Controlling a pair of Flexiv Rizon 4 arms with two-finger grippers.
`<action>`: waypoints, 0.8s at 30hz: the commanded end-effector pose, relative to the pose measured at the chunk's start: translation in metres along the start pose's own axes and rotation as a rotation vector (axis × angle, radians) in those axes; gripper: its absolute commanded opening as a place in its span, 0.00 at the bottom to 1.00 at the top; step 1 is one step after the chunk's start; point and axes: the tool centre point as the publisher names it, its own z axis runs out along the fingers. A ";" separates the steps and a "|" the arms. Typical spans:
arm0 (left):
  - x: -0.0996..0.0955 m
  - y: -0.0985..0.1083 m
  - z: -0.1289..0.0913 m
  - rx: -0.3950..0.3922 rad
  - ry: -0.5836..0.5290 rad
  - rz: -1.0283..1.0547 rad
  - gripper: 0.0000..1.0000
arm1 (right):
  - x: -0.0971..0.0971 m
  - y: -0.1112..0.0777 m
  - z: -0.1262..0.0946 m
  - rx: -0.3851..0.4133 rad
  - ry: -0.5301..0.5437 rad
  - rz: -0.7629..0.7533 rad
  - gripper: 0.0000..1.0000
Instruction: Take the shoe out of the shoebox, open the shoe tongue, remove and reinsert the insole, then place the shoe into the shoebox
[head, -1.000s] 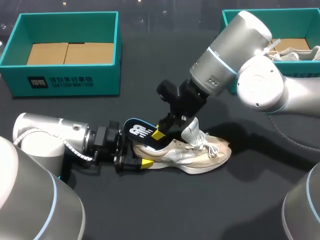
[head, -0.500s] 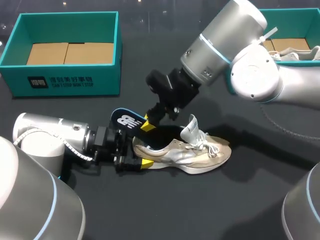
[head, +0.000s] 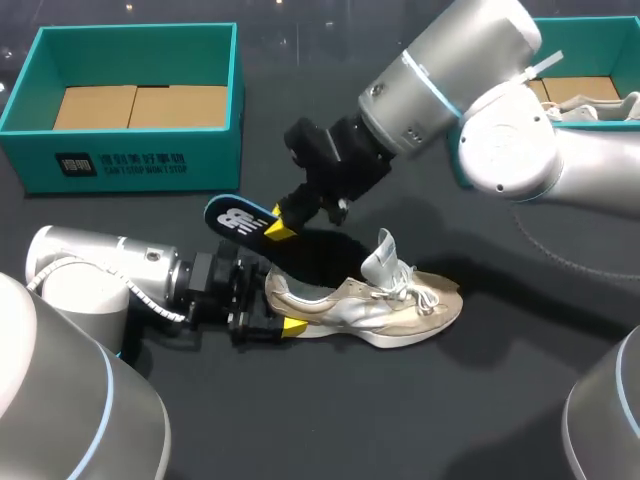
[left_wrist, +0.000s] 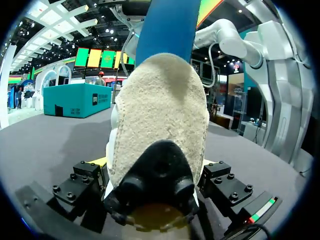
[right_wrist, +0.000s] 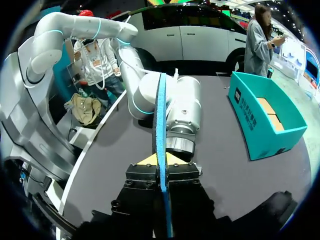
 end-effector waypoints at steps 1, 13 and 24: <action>-0.001 0.003 0.001 -0.001 -0.001 0.000 0.00 | 0.020 0.015 -0.046 -0.141 -0.068 -0.047 0.00; -0.001 0.003 0.001 -0.001 -0.001 0.000 0.00 | 0.022 0.022 -0.057 -0.192 -0.070 -0.042 0.00; -0.001 0.003 0.001 -0.001 -0.001 0.000 0.00 | 0.035 0.052 -0.124 -0.457 -0.168 0.013 0.00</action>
